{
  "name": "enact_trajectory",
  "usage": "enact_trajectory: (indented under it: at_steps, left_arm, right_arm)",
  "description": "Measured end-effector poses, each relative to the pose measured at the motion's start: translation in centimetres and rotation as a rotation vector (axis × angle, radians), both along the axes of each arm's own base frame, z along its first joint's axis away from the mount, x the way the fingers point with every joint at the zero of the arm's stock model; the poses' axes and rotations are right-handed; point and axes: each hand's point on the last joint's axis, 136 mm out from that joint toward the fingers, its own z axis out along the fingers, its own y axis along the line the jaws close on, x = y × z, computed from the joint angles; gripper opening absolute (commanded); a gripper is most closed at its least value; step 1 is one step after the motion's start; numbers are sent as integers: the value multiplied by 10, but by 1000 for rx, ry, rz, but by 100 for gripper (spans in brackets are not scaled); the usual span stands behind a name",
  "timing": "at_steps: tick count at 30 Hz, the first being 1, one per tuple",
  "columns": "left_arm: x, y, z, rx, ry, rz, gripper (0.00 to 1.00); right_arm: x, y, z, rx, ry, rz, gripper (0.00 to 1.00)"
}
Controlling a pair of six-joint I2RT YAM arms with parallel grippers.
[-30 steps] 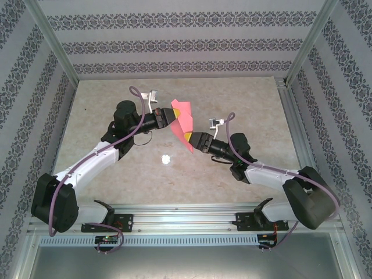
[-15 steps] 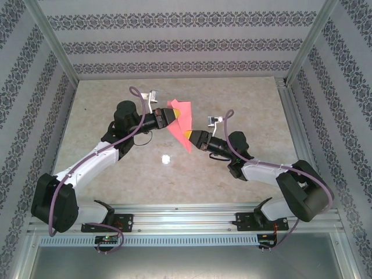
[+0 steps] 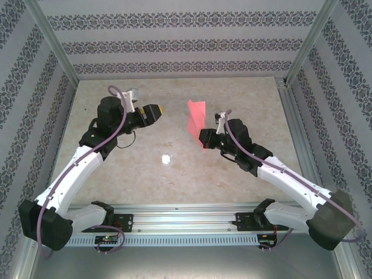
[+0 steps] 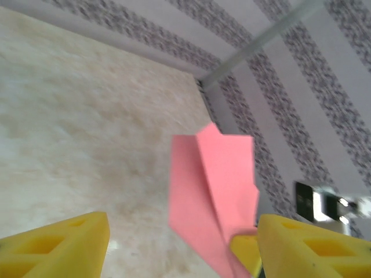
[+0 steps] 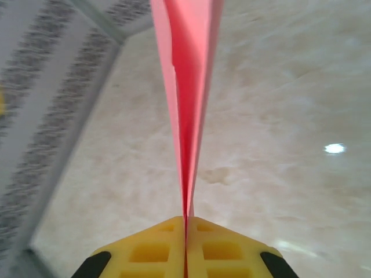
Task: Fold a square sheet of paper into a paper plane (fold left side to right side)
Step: Turn over the paper at the center of the table.
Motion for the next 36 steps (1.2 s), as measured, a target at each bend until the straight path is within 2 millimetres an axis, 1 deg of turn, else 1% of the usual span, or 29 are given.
enact_trajectory:
  at_steps: [2, 3, 4, 6, 9, 11, 13, 16, 18, 21, 24, 27, 30, 32, 33, 34, 35, 36]
  left_arm:
    - [5, 34, 0, 32, 24, 114, 70]
    - [7, 48, -5, 45, 47, 162, 70]
    - [8, 61, -14, 60, 78, 206, 70]
    - [8, 77, -35, 85, 143, 259, 70]
    - [3, 87, -70, 121, 248, 286, 70]
    - [-1, 88, -86, 139, 300, 289, 70]
    - [-4, 90, -95, 150, 328, 292, 71]
    - [-5, 90, -97, 153, 335, 293, 71]
    - [-5, 90, -98, 153, 337, 293, 71]
    - [-6, 90, -102, 155, 345, 291, 71]
    - [-8, 90, -107, 157, 357, 288, 72]
    - [-8, 89, -110, 161, 364, 283, 72]
    - [-8, 89, -111, 172, 361, 275, 72]
    - [-9, 88, -111, 179, 356, 262, 72]
    - [-9, 87, -111, 181, 353, 253, 71]
    - [-10, 85, -111, 181, 350, 237, 70]
    - [-11, 83, -111, 179, 350, 223, 69]
    - [-12, 81, -112, 174, 350, 207, 68]
  right_arm:
    - [0, -13, -1, -179, -13, -70, 8]
    - [-2, -20, -6, -292, -9, -101, 8]
    - [-4, -25, -13, -406, -1, -123, 9]
    - [-6, -32, -31, -630, 16, -152, 8]
    - [-7, -33, -58, -965, 31, -154, 8]
    - [-6, -29, -74, -1150, 28, -134, 8]
    - [-5, -20, -90, -1301, 19, -106, 7]
    - [-4, -9, -111, -1435, 16, -59, 8]
    - [-4, -2, -126, -1484, 25, -27, 9]
    - [-3, 5, -144, -1542, 41, 19, 20]
    - [-4, 9, -161, -1569, 70, 67, 36]
    - [-10, 16, -173, -1542, 119, 135, 55]
    - [-24, 35, -178, -1446, 146, 226, 70]
    - [-39, 53, -171, -1328, 149, 299, 76]
    - [-47, 60, -163, -1261, 144, 328, 78]
    - [-54, 65, -151, -1190, 133, 346, 81]
    - [-61, 69, -135, -1110, 116, 358, 83]
    - [-65, 69, -120, -1047, 99, 361, 84]
